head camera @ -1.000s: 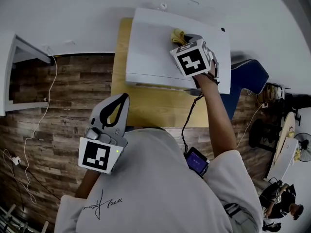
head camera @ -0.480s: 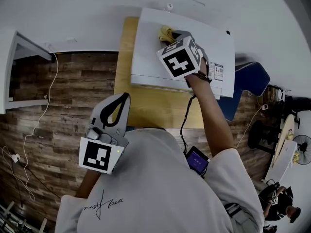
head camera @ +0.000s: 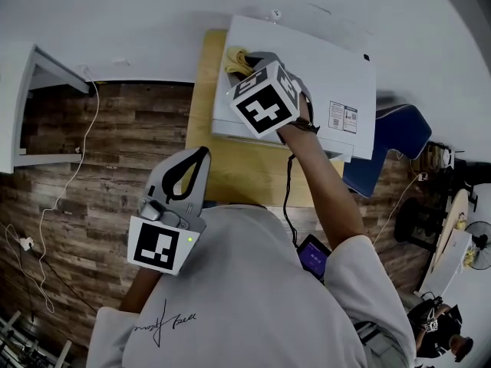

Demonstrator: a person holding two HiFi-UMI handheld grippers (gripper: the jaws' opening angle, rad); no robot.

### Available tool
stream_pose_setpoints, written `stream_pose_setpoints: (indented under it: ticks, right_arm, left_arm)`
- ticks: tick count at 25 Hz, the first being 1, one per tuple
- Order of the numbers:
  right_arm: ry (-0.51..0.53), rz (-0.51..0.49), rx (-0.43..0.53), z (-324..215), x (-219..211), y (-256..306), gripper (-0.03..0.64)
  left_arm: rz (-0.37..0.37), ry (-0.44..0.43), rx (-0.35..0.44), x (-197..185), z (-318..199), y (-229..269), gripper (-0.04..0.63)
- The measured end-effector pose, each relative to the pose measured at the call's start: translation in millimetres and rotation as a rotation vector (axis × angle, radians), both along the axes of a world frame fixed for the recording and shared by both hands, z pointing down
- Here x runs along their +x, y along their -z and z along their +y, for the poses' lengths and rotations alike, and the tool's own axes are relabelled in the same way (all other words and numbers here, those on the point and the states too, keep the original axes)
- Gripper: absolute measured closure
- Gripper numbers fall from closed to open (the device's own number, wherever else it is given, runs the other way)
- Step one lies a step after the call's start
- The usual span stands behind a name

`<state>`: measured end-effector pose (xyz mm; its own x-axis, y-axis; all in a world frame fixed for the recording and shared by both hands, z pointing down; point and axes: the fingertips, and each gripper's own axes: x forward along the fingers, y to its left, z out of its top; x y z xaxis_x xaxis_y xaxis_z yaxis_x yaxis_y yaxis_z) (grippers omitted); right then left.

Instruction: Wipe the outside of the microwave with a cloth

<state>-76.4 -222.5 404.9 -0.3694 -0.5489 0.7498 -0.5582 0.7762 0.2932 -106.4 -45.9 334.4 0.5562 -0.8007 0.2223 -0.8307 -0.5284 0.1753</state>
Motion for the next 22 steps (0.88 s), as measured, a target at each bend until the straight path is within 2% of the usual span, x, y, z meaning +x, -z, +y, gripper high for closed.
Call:
stream_pose_setpoints:
  ticks: [5, 9, 16, 22]
  right_arm:
    - [0.063, -0.138, -0.055, 23.6, -19.2, 19.9, 0.495]
    - [0.064, -0.181, -0.039, 28.3, -7.7, 39.6, 0.495]
    - [0.012, -0.161, -0.004, 34.4, 46.5, 53.6, 0.495]
    - [-0.096, -0.134, 0.016, 34.2, 116.4, 57.2, 0.495]
  left_arm:
    - [-0.004, 0.009, 0.005, 6.3, 3.3, 4.5, 0.606]
    - [-0.006, 0.014, 0.006, 13.2, 5.8, 5.6, 0.606]
    - [-0.001, -0.024, 0.017, 40.8, 8.4, 10.0, 0.606]
    - [0.004, -0.084, 0.015, 71.9, 8.6, 7.8, 0.606]
